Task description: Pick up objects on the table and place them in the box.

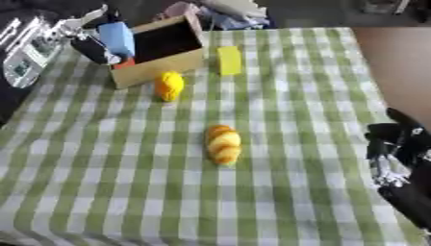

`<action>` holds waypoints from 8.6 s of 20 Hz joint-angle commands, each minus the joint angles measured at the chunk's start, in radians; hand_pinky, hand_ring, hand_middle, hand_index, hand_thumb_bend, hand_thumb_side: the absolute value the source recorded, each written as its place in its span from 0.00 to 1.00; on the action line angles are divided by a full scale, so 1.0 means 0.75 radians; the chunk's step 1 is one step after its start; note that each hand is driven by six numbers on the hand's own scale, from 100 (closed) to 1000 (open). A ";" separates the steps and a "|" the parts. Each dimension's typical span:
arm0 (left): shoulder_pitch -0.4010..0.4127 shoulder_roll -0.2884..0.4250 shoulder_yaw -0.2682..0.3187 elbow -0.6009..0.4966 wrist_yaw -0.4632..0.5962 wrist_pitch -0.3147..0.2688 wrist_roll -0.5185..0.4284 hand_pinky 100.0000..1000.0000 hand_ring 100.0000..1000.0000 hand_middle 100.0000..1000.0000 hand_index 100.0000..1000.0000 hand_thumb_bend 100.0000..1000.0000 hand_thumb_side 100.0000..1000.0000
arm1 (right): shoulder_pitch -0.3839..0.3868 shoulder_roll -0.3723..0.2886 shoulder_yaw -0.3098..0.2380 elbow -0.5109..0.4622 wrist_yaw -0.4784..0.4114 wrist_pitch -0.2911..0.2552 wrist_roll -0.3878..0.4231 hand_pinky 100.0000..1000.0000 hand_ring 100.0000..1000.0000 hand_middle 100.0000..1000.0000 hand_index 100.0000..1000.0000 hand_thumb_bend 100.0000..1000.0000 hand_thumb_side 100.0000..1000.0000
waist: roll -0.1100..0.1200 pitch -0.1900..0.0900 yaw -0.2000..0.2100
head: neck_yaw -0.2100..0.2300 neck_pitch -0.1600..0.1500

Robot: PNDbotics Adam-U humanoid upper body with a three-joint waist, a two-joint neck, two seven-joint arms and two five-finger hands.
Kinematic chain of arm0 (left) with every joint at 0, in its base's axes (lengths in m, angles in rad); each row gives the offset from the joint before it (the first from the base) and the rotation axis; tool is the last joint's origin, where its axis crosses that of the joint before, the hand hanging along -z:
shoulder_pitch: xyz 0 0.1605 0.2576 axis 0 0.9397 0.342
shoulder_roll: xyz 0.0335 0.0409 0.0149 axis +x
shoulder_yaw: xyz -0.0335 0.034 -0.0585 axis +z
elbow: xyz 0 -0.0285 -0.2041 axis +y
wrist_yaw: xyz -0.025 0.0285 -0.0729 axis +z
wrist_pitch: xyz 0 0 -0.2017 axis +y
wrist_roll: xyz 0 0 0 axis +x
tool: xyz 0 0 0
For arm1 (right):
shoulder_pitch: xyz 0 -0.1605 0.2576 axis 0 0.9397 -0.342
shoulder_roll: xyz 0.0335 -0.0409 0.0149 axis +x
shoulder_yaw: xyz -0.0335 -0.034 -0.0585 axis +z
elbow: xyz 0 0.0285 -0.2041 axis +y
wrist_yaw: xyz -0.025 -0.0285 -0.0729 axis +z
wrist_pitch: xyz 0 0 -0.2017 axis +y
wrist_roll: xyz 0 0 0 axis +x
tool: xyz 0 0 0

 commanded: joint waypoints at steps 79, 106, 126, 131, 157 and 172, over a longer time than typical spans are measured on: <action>0.689 -0.601 0.384 -0.954 0.803 -0.196 0.793 0.69 0.61 0.64 0.79 0.13 0.54 | -1.084 -0.619 -0.078 0.855 0.173 0.124 0.049 0.70 0.77 0.77 0.97 0.00 0.25 | -0.042 0.013 0.404 | -0.427 -0.041; 0.672 -0.724 0.301 -0.954 0.921 -0.287 0.556 0.68 0.58 0.60 0.79 0.14 0.61 | -1.229 -0.329 -0.103 1.390 0.675 0.056 0.355 0.85 0.94 0.94 1.00 0.00 0.34 | -0.063 0.038 0.674 | -0.821 -0.108; 0.673 -0.744 0.297 -0.954 0.906 -0.287 0.527 0.69 0.57 0.60 0.79 0.13 0.62 | -1.210 -0.226 -0.020 1.330 1.033 -0.006 0.477 0.93 1.00 0.99 1.00 0.00 0.31 | -0.056 0.050 0.689 | -0.853 -0.122; 0.670 -0.747 0.296 -0.954 0.905 -0.290 0.520 0.69 0.57 0.59 0.79 0.14 0.62 | -1.207 -0.212 -0.021 1.354 1.100 -0.012 0.488 0.93 1.00 0.98 1.00 0.00 0.36 | -0.055 0.052 0.692 | -0.862 -0.124; 0.665 -0.741 0.316 -0.954 0.891 -0.295 0.516 0.69 0.57 0.60 0.79 0.13 0.62 | -1.224 -0.263 -0.034 1.274 1.161 -0.040 0.187 0.78 0.71 0.47 0.95 0.00 0.15 | -0.058 0.046 0.681 | -0.877 -0.144; 0.634 -0.706 0.370 -0.954 0.919 -0.322 0.570 0.67 0.55 0.59 0.79 0.16 0.56 | -1.286 -0.249 0.042 1.108 0.943 -0.098 0.274 0.78 0.72 0.50 0.96 0.00 0.12 | -0.068 0.009 0.753 | -0.916 -0.136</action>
